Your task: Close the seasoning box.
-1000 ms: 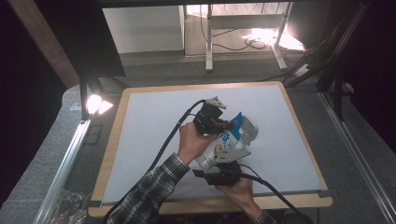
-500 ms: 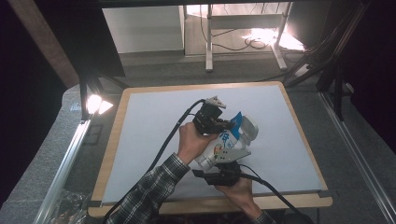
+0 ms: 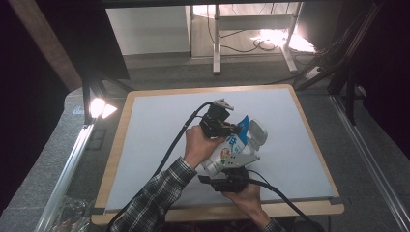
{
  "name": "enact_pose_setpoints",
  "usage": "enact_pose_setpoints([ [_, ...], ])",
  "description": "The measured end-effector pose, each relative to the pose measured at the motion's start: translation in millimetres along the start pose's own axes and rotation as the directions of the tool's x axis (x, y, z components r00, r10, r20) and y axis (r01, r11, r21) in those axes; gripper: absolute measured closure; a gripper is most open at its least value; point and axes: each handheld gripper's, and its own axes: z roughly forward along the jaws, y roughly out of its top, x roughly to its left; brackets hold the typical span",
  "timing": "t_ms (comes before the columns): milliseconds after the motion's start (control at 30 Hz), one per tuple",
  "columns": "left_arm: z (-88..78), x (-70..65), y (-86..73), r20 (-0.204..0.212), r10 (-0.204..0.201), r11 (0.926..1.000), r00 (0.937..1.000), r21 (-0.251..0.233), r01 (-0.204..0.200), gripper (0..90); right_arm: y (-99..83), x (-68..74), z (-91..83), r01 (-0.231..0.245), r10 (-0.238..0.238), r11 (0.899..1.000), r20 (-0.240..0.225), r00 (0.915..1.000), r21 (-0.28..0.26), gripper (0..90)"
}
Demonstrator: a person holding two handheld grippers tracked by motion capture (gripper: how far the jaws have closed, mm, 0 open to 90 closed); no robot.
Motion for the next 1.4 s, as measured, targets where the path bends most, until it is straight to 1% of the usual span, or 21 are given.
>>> enact_pose_setpoints([
  [767,1.9,1.7,1.5,0.004,-0.006,1.0000,1.0000,-0.005,0.006,89.6,2.3,-1.8,-0.1,-0.004,0.004,1.000,0.002,1.0000,0.001,55.0],
  [1400,3.4,2.8,3.4,0.009,-0.009,0.9998,0.9999,0.015,0.009,89.6,3.8,-1.3,0.6,-0.009,0.009,1.000,-0.003,1.0000,0.000,54.9],
])
